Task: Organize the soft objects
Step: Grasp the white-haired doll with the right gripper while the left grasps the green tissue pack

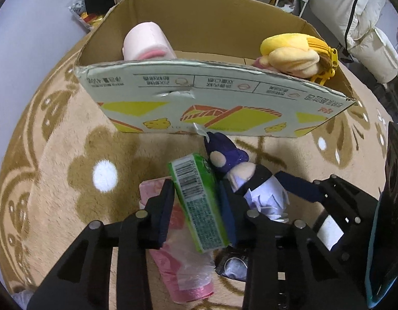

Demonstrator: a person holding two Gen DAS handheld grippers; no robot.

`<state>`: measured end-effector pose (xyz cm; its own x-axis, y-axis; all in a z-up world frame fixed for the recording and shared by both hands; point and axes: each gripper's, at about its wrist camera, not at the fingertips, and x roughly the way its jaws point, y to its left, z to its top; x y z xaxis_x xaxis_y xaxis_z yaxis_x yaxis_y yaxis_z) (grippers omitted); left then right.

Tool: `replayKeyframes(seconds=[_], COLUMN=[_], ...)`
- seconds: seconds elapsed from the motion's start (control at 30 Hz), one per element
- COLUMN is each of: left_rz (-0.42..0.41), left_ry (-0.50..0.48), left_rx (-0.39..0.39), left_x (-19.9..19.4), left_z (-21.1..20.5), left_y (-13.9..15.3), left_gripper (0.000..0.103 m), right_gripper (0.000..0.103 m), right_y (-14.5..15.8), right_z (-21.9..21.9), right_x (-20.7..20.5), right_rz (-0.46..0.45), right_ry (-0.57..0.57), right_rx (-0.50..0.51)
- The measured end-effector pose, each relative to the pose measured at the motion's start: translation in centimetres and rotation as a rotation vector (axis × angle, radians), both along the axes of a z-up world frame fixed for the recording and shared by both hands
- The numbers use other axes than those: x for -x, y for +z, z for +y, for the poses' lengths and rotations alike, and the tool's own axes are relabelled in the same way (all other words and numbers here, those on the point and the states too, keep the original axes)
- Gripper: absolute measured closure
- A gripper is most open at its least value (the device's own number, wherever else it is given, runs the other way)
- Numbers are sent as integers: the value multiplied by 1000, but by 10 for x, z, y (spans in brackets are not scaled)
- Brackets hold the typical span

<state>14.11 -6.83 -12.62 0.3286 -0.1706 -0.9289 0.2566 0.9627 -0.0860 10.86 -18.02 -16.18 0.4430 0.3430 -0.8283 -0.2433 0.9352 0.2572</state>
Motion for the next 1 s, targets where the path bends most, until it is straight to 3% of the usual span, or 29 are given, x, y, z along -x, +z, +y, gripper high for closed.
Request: replayKeyframes(seconds=[0.2, 0.27, 0.8, 1.0], left_rz=[17, 24, 45, 21], left_ry=[19, 26, 82, 75], left_rx=[22, 29, 72, 50], left_x=[-3, -4, -7, -5], left_z=[4, 4, 9, 9], left_y=[-4, -6, -9, -4], left_gripper=[70, 70, 74, 75], right_gripper=[37, 44, 45, 46], right_y=[-4, -3, -4, 0], right_z=[-1, -4, 8, 14], right_x=[-5, -4, 0, 4], right_rz=[32, 29, -12, -44], right_ry=[-19, -10, -16, -2], right_rx=[-38, -46, -9, 31])
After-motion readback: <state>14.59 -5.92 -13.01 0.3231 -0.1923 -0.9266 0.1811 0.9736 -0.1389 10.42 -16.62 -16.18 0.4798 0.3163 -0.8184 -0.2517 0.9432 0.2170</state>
